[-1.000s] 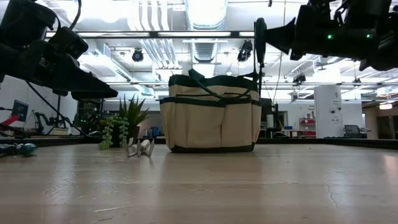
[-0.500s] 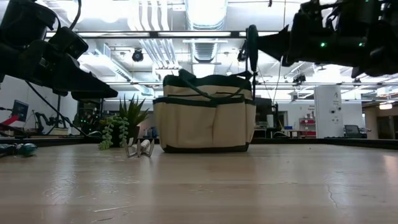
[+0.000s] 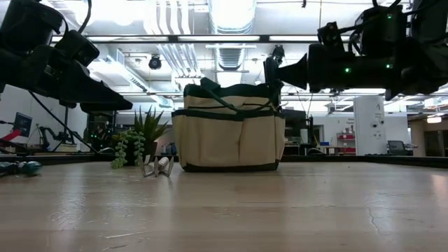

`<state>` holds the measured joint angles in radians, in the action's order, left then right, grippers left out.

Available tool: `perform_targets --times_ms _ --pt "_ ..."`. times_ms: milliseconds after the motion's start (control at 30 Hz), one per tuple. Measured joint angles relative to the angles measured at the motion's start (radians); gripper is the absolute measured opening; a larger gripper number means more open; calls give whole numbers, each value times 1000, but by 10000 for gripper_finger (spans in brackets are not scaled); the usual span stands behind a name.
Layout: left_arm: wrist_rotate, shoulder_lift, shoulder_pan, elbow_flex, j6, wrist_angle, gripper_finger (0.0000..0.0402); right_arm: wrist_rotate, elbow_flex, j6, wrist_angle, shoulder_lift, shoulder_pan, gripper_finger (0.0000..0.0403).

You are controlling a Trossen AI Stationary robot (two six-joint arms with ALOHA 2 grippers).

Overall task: Pick & Place Garden tools in Gardening bag
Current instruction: Put the green shear scissors into the white gardening bag

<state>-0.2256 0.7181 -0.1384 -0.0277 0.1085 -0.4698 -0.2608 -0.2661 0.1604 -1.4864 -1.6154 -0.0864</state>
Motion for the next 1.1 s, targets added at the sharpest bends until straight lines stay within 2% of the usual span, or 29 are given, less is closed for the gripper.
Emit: perform_targets --times_ms 167,300,633,900,1100 --pt "0 0 0 0 0 0 234 -9 13 1 0 -3 0 42" --pt "0 0 0 0 0 0 234 -58 16 -3 9 -5 -2 44" --pt "0 0 0 0 0 0 234 -62 22 -20 20 -42 -2 52" --pt "0 0 0 0 0 0 234 -158 25 -23 46 -49 -2 54" --pt "0 0 0 0 0 0 234 -162 25 -24 51 -47 -2 54"
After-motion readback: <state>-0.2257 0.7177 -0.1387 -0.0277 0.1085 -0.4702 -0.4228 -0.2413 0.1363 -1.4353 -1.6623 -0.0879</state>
